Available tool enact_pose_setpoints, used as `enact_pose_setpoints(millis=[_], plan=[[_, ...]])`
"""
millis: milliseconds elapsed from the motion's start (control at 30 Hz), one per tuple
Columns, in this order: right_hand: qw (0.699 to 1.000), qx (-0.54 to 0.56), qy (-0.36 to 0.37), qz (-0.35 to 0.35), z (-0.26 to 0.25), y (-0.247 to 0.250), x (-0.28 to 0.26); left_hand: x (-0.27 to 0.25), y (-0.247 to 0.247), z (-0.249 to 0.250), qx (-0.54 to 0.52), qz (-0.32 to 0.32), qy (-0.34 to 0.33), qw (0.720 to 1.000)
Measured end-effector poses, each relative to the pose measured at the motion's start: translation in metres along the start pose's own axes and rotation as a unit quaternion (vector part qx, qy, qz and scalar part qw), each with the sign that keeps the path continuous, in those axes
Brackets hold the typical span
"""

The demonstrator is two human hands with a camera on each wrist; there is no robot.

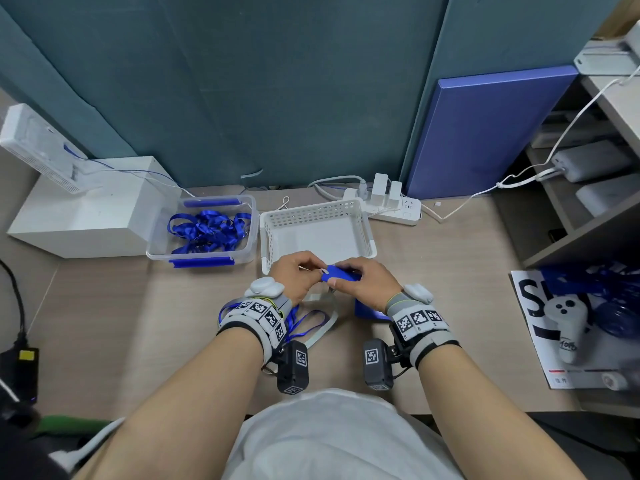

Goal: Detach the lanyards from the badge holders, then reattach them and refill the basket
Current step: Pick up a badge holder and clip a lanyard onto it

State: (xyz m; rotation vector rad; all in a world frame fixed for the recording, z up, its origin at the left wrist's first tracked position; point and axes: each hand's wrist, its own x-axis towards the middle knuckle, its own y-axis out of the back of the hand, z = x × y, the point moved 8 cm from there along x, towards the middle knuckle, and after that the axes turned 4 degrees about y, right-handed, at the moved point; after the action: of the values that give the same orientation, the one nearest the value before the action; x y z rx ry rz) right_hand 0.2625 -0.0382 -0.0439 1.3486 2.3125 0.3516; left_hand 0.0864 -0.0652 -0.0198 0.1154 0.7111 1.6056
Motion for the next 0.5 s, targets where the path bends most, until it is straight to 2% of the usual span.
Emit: enact_pose_setpoints(millis=[167,267,367,433,500], plan=[[1.000,0.001,-0.001,-0.002,0.001,0.000,-0.002,0.001,-0.001,0.004,0.046,-0.010,-0.022,0.999],[1.000,0.006,0.005,0.001,-0.001,0.001,-0.001,0.000,-0.011,0.012,0.067,-0.049,-0.044,0.996],[1.000,0.017,-0.007,-0.002,-0.001,0.000,0.000,-0.003,-0.019,0.018,0.039,-0.091,-0.034,0.995],[0.997,0.063,-0.037,-0.009,-0.002,-0.002,-0.002,-0.004,-0.021,0.021,0.028,-0.095,-0.035,0.995],[0.993,0.103,-0.062,-0.017,-0.005,-0.003,-0.005,-0.003,-0.019,0.018,0.022,-0.070,-0.034,0.997]])
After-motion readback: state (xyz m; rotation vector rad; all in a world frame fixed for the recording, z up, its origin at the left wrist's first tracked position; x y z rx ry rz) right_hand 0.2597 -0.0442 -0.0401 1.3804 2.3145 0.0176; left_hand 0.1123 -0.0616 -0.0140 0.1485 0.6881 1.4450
